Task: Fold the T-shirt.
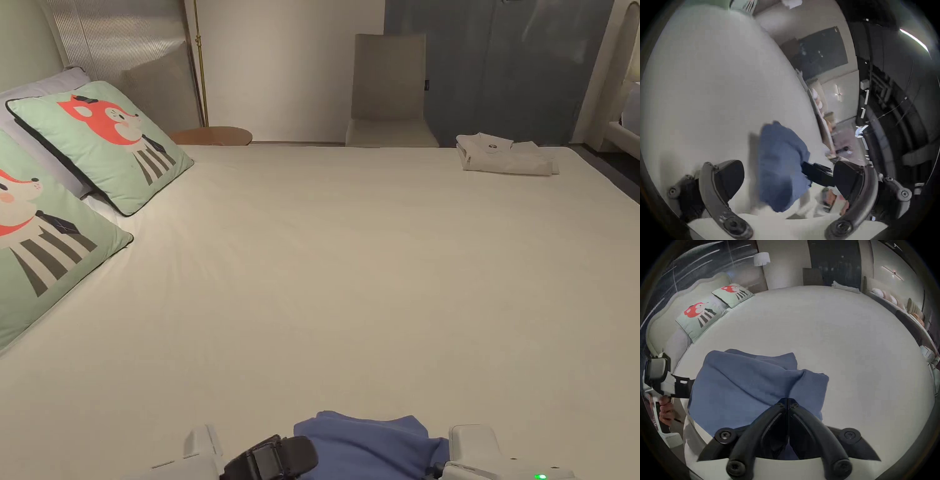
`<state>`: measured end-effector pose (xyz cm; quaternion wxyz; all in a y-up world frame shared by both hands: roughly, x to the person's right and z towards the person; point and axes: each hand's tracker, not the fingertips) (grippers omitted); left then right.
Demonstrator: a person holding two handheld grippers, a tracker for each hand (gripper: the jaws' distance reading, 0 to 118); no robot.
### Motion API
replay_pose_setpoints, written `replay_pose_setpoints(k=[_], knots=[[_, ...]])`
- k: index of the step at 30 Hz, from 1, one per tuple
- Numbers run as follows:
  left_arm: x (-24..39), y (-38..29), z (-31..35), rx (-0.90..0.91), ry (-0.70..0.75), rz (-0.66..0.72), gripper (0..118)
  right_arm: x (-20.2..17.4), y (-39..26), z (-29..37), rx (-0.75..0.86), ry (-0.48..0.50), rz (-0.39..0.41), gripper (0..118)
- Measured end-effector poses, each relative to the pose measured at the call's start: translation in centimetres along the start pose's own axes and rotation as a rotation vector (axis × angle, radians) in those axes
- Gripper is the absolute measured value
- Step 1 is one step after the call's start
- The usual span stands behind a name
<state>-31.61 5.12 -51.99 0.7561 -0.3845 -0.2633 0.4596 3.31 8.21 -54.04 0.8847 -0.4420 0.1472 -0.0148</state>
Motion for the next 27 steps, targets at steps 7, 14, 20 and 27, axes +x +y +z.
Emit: replay_pose_setpoints(k=[7,14,20,27], knots=[[-2.0,0.1,-4.2,-0.071,-0.033,0.077,51,0.7,-0.3,0.2,0.005,0.031,-0.04,0],[-1.8,1.0,-2.2,-0.077,0.028,0.099,28,0.3,0.8,2.1,0.052,0.075,-0.08,0],[-3.0,4.4,6.9,0.036,0.1,0.028,28,-2.1,3.3,2.9,0.111,0.096,-0.051,0],[-7.4,9.2,21.1,0.242,0.272,0.083,28,-5.6,4.6,1.9,0.116,0.123,-0.015,0]])
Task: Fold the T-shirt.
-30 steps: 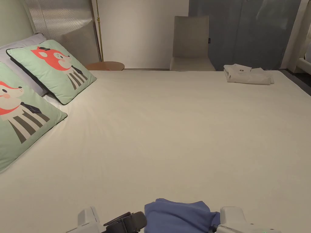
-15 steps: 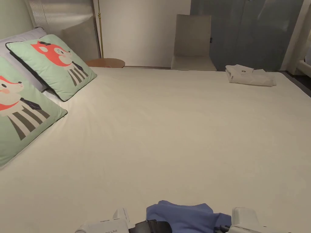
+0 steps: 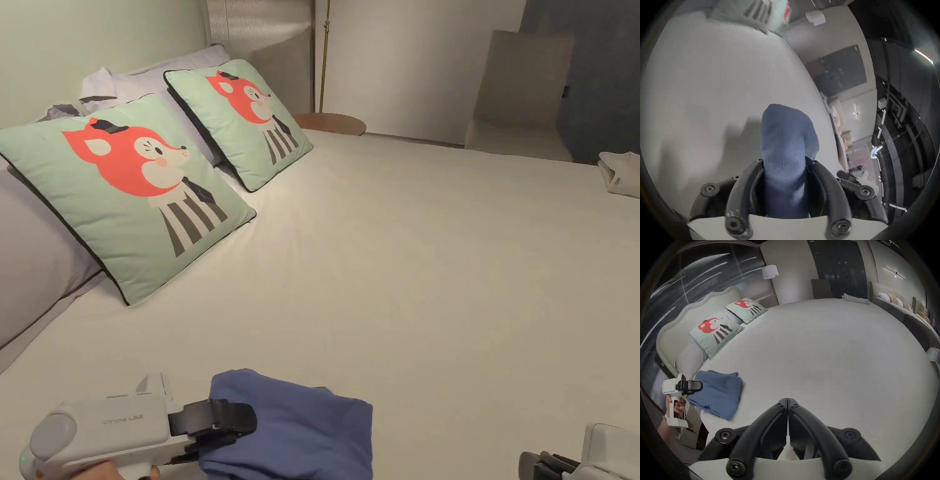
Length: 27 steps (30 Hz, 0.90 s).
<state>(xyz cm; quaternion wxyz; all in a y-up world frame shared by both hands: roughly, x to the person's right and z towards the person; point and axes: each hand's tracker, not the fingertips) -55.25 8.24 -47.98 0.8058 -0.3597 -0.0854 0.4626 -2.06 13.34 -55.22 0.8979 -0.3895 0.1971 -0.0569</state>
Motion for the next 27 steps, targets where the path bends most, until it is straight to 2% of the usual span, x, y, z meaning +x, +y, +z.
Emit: replay_pose_setpoints(k=[5,9,11,12,13,14,15,16,17,19,24,25,27], knots=[[-2.6,3.0,3.5,0.073,0.104,0.05,28,-2.0,0.0,-1.2,-0.018,0.017,0.017,0],[-1.7,3.2,3.4,0.072,0.177,-0.008,34,-3.0,0.1,-1.3,-0.028,0.029,0.045,0],[-0.9,3.3,3.2,0.073,0.229,-0.05,52,-3.1,0.2,-1.1,-0.025,0.029,0.058,0],[-0.3,3.2,3.3,0.088,0.298,-0.081,65,-3.1,0.3,-0.8,-0.018,0.024,0.064,0],[0.6,3.0,3.3,0.104,0.365,-0.124,86,-3.0,0.4,-0.6,-0.012,0.02,0.068,0],[1.8,2.7,3.4,0.131,0.449,-0.195,100,-2.8,0.4,-0.3,-0.004,0.017,0.071,0],[3.0,2.1,3.6,0.171,0.52,-0.277,109,-2.7,0.5,0.0,0.006,0.013,0.073,0],[4.4,1.4,3.8,0.216,0.575,-0.382,110,-2.5,0.6,0.3,0.016,0.008,0.075,0],[5.8,0.8,4.2,0.255,0.624,-0.478,110,-2.4,0.7,0.7,0.026,0.0,0.079,0],[8.4,-0.4,4.5,0.279,0.658,-0.565,110,-2.1,0.7,1.3,0.041,-0.01,0.083,1],[13.3,-3.4,3.9,0.265,0.436,-0.572,107,-0.9,0.6,2.9,0.08,-0.021,0.068,0],[14.3,-4.2,3.5,0.261,0.384,-0.572,96,-0.6,0.5,3.4,0.089,-0.026,0.063,0],[16.4,-5.8,1.6,0.238,0.323,-0.573,59,0.1,0.3,4.3,0.107,-0.036,0.056,0]])
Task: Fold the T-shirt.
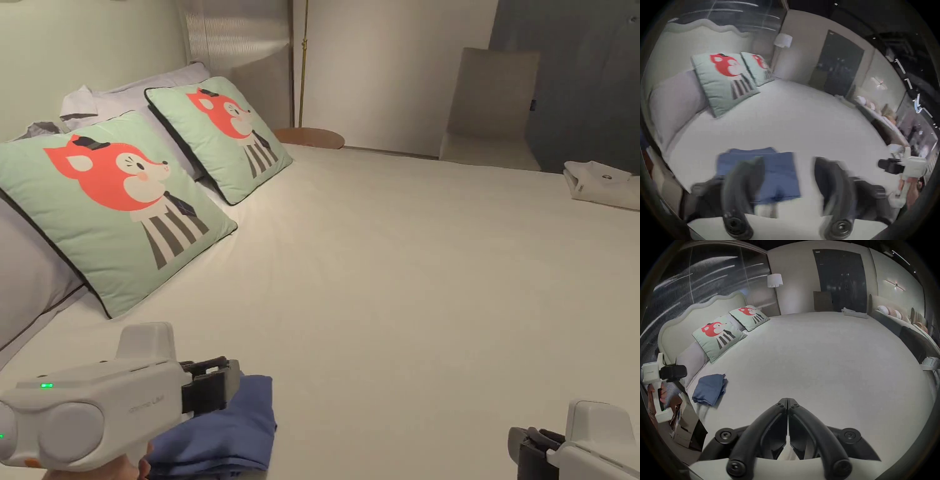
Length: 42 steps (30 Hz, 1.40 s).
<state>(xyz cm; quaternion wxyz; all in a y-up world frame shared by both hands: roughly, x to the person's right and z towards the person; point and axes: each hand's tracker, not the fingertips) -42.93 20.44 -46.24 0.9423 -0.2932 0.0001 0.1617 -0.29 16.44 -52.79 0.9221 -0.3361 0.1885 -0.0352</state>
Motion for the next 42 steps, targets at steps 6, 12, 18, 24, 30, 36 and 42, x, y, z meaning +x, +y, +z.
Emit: replay_pose_setpoints(k=[6,12,18,24,30,36,42], knots=[[9.9,-3.2,-4.2,-0.027,-0.051,-0.057,1,2.6,-0.2,3.4,0.085,-0.1,-0.007,0],[17.6,-3.0,-4.4,0.172,0.004,-0.179,1,5.3,0.9,7.4,0.291,-0.245,-0.002,1],[22.4,-0.7,-0.6,0.549,0.091,-0.299,1,5.7,3.4,11.6,0.6,-0.407,0.083,1],[23.6,-0.2,1.4,0.736,0.111,-0.328,4,5.4,4.6,13.9,0.808,-0.483,0.125,1],[23.1,-0.5,1.4,0.734,0.117,-0.306,4,5.6,4.3,13.9,0.796,-0.481,0.13,1],[22.8,-0.8,1.3,0.716,0.122,-0.311,4,5.7,4.0,13.8,0.778,-0.475,0.133,1],[22.8,-1.1,1.4,0.712,0.118,-0.304,4,5.4,4.1,13.9,0.777,-0.475,0.151,1]])
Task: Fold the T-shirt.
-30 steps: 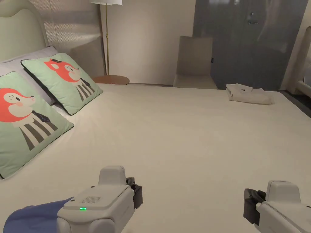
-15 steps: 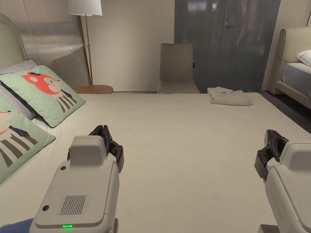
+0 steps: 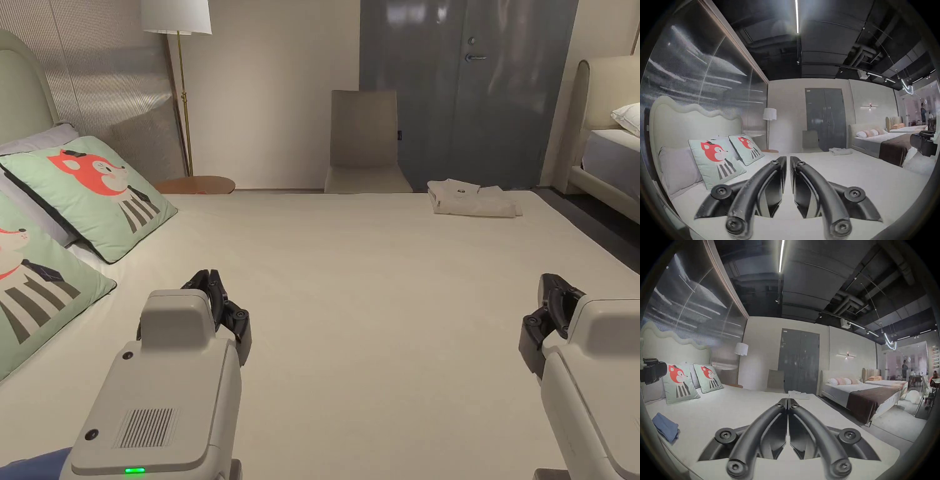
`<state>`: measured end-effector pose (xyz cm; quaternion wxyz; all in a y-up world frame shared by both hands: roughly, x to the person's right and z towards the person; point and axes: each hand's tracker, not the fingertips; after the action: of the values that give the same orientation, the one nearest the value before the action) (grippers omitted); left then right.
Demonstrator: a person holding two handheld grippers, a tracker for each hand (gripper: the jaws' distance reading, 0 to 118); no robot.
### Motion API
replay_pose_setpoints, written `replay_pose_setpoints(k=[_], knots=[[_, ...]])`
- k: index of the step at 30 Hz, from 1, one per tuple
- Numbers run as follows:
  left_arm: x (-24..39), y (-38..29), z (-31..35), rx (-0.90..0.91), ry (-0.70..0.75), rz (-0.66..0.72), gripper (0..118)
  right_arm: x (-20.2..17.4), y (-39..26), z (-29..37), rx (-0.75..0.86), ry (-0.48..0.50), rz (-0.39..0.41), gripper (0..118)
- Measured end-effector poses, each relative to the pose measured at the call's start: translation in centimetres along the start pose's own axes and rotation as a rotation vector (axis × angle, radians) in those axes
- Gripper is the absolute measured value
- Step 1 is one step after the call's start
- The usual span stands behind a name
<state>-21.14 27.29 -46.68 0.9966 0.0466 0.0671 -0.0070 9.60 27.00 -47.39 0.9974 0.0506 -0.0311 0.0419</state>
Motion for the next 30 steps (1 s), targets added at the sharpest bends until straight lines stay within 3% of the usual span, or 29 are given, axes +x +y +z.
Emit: replay_pose_setpoints(k=[1,2,3,4,5,7,8,30], knots=[[-0.02,-0.02,0.01,0.0,0.001,0.001,5,-0.05,0.03,0.08,0.0,-0.001,0.0,6],[-0.06,-0.05,0.02,0.0,0.003,0.003,8,-0.06,0.01,0.07,-0.002,-0.002,-0.003,18],[-0.1,-0.06,0.02,-0.001,0.006,0.003,21,-0.06,-0.03,0.03,-0.005,0.0,-0.006,39],[-0.17,-0.1,0.08,-0.002,0.009,0.003,47,-0.06,-0.09,-0.04,-0.012,0.004,-0.008,69],[-0.25,-0.12,0.08,-0.002,0.012,0.005,69,-0.05,-0.13,-0.05,-0.022,0.007,-0.01,88],[-0.46,-0.15,0.05,-0.004,0.014,0.013,105,-0.11,-0.29,-0.16,-0.034,0.008,-0.011,115],[-0.58,-0.21,0.09,-0.006,0.013,0.017,111,-0.14,-0.37,-0.19,-0.037,0.007,-0.01,117],[-0.51,-0.42,0.71,0.008,0.008,0.012,111,0.02,-0.53,-0.03,-0.051,-0.003,-0.012,117]])
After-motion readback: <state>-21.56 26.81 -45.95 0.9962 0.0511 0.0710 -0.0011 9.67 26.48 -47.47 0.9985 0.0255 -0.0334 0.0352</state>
